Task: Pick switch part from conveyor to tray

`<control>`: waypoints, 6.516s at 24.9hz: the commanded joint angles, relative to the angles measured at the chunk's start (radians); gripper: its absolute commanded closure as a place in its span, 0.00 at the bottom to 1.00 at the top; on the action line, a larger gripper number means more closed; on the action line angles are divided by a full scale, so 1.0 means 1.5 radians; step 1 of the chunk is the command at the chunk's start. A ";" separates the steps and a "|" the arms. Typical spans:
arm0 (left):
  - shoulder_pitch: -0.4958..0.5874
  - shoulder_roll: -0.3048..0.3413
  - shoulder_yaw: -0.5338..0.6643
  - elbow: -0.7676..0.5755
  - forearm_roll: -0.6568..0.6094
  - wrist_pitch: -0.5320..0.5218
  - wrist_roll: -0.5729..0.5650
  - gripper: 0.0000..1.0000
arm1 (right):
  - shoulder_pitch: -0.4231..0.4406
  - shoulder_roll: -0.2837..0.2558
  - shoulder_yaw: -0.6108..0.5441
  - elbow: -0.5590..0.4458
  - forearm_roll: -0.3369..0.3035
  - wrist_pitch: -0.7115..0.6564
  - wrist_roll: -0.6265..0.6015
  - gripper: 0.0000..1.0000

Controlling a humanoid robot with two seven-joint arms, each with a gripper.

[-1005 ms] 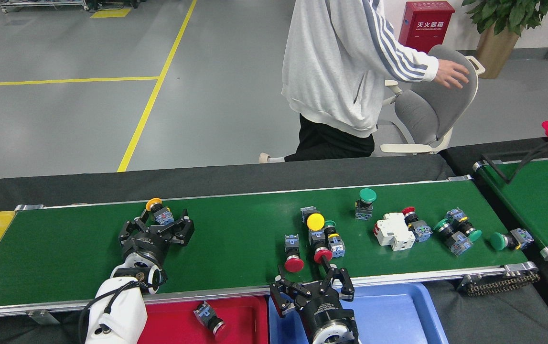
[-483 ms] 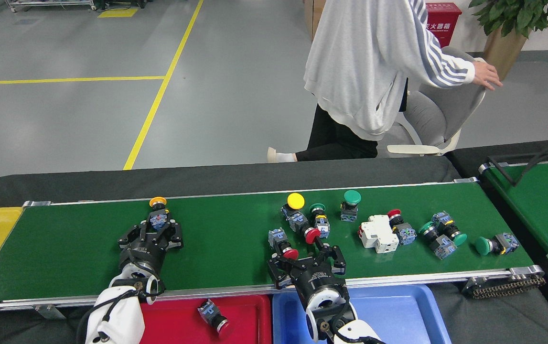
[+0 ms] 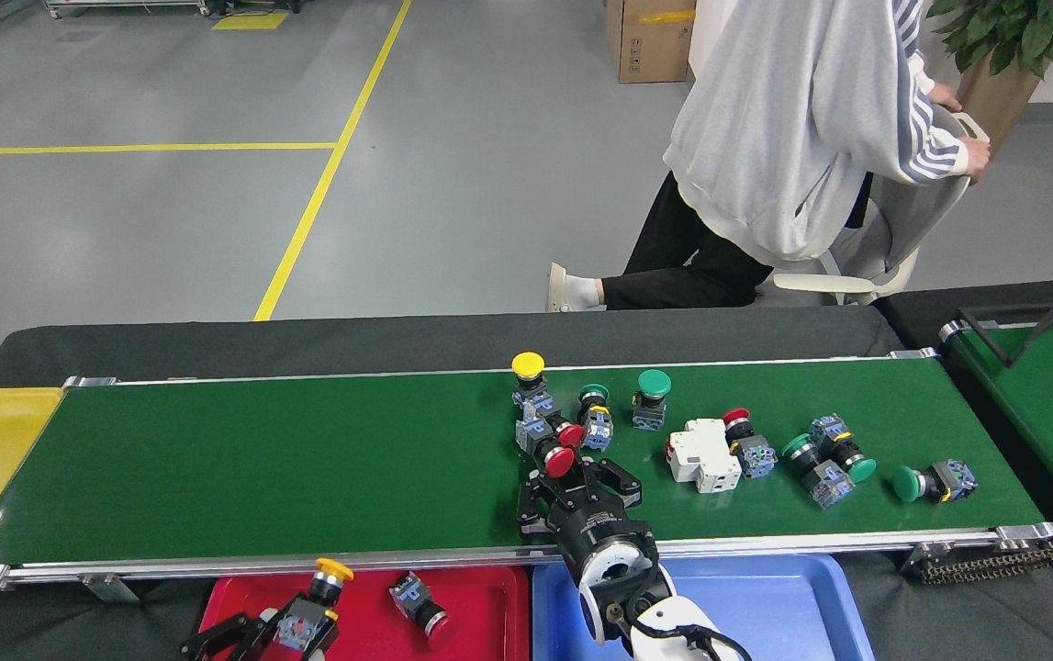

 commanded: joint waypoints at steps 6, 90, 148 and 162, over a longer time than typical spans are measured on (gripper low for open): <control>0.007 -0.067 0.106 -0.002 0.012 0.013 0.006 0.00 | 0.060 -0.043 0.143 -0.142 0.016 -0.103 -0.006 0.60; -0.566 -0.087 -0.104 0.591 -0.162 0.445 -0.031 0.76 | -0.001 -0.033 -0.025 -0.060 -0.014 -0.057 -0.069 0.91; -0.210 -0.130 0.110 0.108 -0.185 0.253 -0.089 0.00 | 0.355 -0.217 -0.449 -0.288 -0.105 -0.147 -0.158 0.00; -0.364 -0.049 0.095 0.318 -0.209 0.378 -0.083 0.18 | 0.353 -0.218 -0.448 -0.283 -0.104 -0.148 -0.143 0.00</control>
